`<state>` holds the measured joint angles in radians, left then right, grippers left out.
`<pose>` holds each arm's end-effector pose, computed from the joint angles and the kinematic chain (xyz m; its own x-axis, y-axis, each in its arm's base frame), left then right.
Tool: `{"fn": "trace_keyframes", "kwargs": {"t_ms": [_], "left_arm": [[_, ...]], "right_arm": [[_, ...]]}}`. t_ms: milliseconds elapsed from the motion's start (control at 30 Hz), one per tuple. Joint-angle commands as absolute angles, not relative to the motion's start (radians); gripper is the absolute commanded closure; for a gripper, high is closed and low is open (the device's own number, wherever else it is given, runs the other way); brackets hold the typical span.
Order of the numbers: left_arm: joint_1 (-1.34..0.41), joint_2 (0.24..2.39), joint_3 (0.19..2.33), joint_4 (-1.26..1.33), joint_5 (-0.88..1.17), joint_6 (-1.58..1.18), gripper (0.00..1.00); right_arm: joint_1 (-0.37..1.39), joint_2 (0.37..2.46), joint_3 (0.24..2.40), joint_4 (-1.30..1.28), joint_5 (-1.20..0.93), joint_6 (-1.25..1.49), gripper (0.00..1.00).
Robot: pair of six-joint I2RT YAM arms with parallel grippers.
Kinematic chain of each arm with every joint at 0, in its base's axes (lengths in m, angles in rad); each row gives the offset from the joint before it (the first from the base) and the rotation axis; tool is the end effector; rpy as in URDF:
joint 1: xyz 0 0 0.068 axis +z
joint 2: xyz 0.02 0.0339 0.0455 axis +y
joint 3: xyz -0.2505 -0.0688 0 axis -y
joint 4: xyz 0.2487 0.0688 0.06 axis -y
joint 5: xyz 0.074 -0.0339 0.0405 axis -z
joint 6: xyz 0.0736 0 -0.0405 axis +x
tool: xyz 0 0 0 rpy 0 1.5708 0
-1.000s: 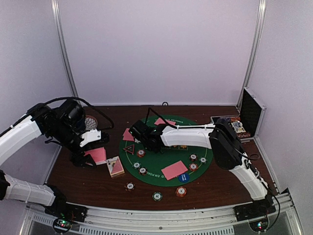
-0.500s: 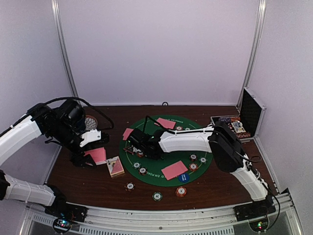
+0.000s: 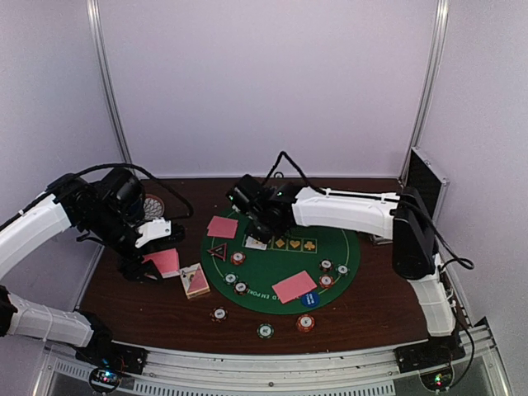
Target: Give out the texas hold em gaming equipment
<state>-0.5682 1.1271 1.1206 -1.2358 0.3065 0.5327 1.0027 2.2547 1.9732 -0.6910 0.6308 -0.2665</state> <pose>0.1634 -0.1307 0.2617 -0.3850 0.8203 -0.4230 0.9178 0.3884 -0.0822 0.3105 0.4057 0.1860 -0.2967 -0.8601 -0.4150 -0.6013 0.5058 -0.6185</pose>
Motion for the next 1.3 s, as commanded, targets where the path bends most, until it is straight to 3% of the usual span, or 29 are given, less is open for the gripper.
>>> {"fn": "trace_keyframes", "kwargs": {"t_ms": [0,433,567,933,1267], "left_arm": [[-0.563,1.136,1.164,-1.231,0.317,0.548,1.00],[-0.563,1.134,1.170,-1.231,0.314,0.551,1.00],[-0.563,1.132,1.173,-1.233,0.315,0.551,1.00],[-0.563,1.126,1.169,-1.237,0.314,0.552,1.00],[-0.563,1.131,1.177,-1.237,0.317,0.551,1.00]], "right_arm": [[0.983,2.114,1.996,-0.693,0.641,-0.024,0.01],[0.933,1.908,1.845,-0.648,0.017,0.450,0.01],[0.890,1.834,1.646,-0.370,-0.355,0.674,0.00],[0.986,1.899,1.571,-0.172,-0.592,0.950,0.02],[1.052,1.983,1.584,-0.030,-0.676,1.061,0.06]]}}
